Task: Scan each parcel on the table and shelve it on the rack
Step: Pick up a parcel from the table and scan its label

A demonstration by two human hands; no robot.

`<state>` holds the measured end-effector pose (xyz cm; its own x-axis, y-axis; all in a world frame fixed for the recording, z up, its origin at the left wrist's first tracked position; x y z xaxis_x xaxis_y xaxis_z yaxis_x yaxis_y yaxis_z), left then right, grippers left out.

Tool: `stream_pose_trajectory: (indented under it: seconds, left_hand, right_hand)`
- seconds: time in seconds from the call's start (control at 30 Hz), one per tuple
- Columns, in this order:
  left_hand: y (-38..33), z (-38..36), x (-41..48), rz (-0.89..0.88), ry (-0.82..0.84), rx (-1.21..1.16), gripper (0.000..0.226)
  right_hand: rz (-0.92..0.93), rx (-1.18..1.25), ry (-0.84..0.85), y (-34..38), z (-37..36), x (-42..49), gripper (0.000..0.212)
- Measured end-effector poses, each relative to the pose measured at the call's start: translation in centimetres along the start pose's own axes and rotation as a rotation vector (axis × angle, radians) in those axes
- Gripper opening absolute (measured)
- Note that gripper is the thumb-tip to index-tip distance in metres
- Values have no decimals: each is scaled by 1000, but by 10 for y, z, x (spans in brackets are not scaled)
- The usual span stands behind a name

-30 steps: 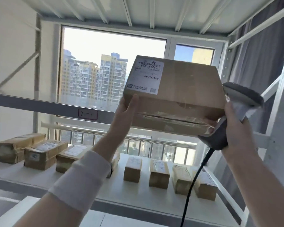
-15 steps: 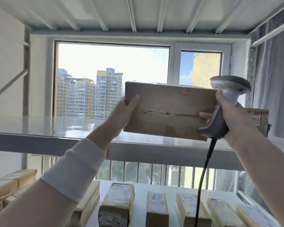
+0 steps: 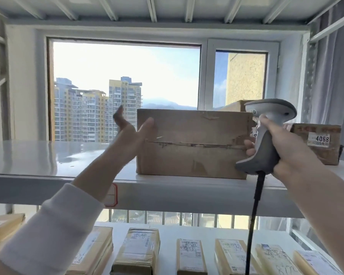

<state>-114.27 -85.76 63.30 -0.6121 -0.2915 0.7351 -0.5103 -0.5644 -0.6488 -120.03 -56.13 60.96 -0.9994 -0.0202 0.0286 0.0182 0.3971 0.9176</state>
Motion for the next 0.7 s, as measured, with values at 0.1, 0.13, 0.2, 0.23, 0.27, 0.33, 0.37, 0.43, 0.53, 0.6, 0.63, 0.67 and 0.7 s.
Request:
stream_pose_trajectory:
  seconds: [0.1, 0.13, 0.2, 0.23, 0.27, 0.33, 0.37, 0.43, 0.53, 0.6, 0.63, 0.67, 0.7]
  left_hand:
    - [-62, 12, 0, -389, -63, 223, 91]
    - [-83, 3, 0, -522, 18, 306, 91]
    - [-107, -25, 1, -699, 241, 513, 90]
    - [-110, -37, 4, -721, 340, 617, 89]
    - [-108, -45, 9, -709, 412, 704, 88]
    - [-97, -55, 22, -620, 496, 801, 83]
    - [-89, -58, 28, -572, 534, 806, 77]
    - [-76, -65, 35, -515, 601, 735, 66]
    - [-62, -71, 47, -481, 620, 679, 62]
    - [-52, -78, 56, -475, 623, 701, 61]
    - [-47, -82, 61, -473, 627, 714, 61]
    - [-42, -87, 65, -469, 631, 726, 60]
    - [-37, -92, 71, -461, 633, 735, 61]
  right_hand:
    - [20, 25, 39, 7, 3, 1, 29]
    - [39, 18, 53, 11, 4, 0, 28]
    - [62, 29, 91, 19, 5, -1, 26]
    - [63, 39, 114, 21, 6, -2, 27]
    - [62, 43, 138, 23, 8, -1, 28]
    - [56, 35, 188, 25, 12, 0, 31]
    - [53, 35, 210, 25, 14, 0, 33]
    - [50, 32, 239, 24, 16, 1, 34]
    - [34, 25, 255, 22, 18, 1, 31]
    - [16, 20, 253, 19, 19, 3, 30]
    - [10, 15, 253, 18, 19, 4, 30]
    - [8, 11, 254, 18, 19, 6, 30]
    - [8, 8, 255, 18, 19, 7, 30]
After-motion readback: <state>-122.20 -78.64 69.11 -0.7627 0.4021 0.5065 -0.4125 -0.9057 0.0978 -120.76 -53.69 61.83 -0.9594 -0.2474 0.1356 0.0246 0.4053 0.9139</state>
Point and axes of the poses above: each hand's wrist, its own x-axis towards the middle knuckle, its own z-axis out of the back of the hand, y = z × x, the point moved 8 cm from there along x, towards the middle knuckle, and after that the axes turned 11 degrees about -z, right-handed, at the moved point
